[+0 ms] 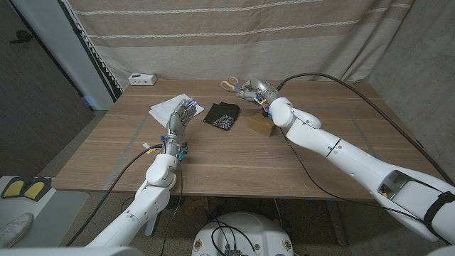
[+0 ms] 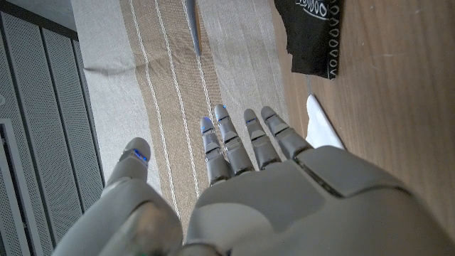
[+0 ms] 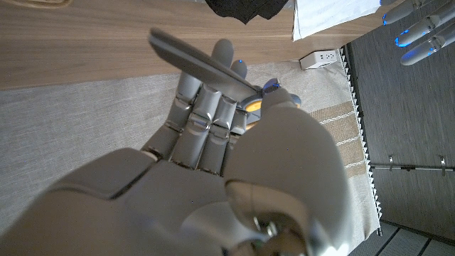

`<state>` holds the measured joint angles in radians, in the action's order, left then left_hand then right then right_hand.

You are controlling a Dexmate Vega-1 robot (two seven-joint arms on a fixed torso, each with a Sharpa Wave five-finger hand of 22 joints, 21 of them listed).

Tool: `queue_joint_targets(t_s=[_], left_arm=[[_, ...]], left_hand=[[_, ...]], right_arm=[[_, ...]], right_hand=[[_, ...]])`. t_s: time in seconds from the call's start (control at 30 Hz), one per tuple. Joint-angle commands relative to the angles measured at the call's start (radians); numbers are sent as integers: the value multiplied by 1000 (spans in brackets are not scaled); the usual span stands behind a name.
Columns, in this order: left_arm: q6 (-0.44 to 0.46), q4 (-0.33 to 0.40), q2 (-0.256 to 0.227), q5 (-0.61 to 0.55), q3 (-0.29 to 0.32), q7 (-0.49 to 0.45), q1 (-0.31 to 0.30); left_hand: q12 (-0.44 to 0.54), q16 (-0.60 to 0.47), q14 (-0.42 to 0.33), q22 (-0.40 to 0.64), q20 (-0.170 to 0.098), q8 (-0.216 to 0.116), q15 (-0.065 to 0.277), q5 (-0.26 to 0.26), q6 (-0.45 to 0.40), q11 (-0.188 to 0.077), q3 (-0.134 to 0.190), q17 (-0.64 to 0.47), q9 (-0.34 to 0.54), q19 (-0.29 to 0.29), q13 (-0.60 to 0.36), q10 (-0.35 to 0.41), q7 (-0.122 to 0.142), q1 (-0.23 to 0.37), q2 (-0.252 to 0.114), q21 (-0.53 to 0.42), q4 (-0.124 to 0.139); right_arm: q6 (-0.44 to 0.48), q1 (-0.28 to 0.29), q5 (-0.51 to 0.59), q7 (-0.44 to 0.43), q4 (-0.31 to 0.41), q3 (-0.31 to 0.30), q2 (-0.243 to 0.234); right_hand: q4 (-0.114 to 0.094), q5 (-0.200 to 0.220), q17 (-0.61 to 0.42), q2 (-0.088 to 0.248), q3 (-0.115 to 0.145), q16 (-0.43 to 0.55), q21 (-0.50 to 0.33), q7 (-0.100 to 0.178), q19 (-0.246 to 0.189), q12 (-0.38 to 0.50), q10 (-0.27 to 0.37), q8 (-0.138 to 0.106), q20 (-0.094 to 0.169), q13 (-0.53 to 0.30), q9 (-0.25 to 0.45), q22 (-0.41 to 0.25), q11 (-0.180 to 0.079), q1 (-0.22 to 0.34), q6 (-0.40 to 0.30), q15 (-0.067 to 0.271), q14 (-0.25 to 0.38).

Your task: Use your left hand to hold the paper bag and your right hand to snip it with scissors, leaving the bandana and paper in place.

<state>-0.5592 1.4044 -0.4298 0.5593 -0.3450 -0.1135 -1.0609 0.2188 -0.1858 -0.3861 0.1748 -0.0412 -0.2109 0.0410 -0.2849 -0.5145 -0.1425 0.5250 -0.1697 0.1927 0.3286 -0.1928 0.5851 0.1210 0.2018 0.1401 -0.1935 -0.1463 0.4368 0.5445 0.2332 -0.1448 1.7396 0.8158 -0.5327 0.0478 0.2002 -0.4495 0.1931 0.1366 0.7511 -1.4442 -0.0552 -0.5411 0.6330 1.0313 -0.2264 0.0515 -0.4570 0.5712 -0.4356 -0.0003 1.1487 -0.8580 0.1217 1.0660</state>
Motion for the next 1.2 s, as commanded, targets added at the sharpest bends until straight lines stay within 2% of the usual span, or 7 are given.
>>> queue_joint_targets(t_s=[0.03, 0.47, 0.7, 1.2], left_arm=[[4, 12, -22, 1, 4, 14, -3], [15, 8, 6, -37, -19, -22, 15], [25, 13, 6, -47, -23, -34, 19], [49, 18, -19, -60, -23, -33, 31]], left_hand=[[2, 4, 0, 2, -106, 2, 154, 2, -3, 2, -2, -5, 2, 13, -3, 8, -4, 4, -2, -8, -1], [2, 2, -5, 3, -106, 2, 156, 2, -4, 3, -3, -5, 2, 24, -3, 12, -5, 5, -2, -12, -1], [3, 2, -6, 3, -105, 2, 155, 2, -5, 4, -3, -5, 2, 24, -3, 14, -5, 5, -2, -11, -1], [2, 1, -8, 3, -101, 1, 153, 3, -10, 5, -3, -5, 2, 12, -3, 14, -5, 6, -2, -5, -1]], right_arm=[[47, 21, 25, 27, 71, -8, -34], [60, 17, 27, 115, 134, -28, -114], [65, 14, 36, 166, 162, -36, -157], [121, 4, 80, 238, 205, -27, -191]], right_hand=[[-41, 5, -2, 8, 187, 6, -15, 11, 1, 0, 137, 4, 151, -4, 7, 2, -126, 1, -21, 108, 62], [-40, 4, 2, 8, 188, 8, -46, 11, 8, -2, 139, 13, 151, -12, 15, 14, -126, 0, -22, 108, 62], [-36, 4, 0, 7, 188, 15, -67, 9, 5, -3, 148, 17, 152, -13, 14, 22, -124, 2, -30, 108, 69], [-34, 4, 5, 7, 187, 15, -90, 11, 12, -8, 151, 23, 151, -17, 17, 34, -126, 0, -32, 108, 69]])
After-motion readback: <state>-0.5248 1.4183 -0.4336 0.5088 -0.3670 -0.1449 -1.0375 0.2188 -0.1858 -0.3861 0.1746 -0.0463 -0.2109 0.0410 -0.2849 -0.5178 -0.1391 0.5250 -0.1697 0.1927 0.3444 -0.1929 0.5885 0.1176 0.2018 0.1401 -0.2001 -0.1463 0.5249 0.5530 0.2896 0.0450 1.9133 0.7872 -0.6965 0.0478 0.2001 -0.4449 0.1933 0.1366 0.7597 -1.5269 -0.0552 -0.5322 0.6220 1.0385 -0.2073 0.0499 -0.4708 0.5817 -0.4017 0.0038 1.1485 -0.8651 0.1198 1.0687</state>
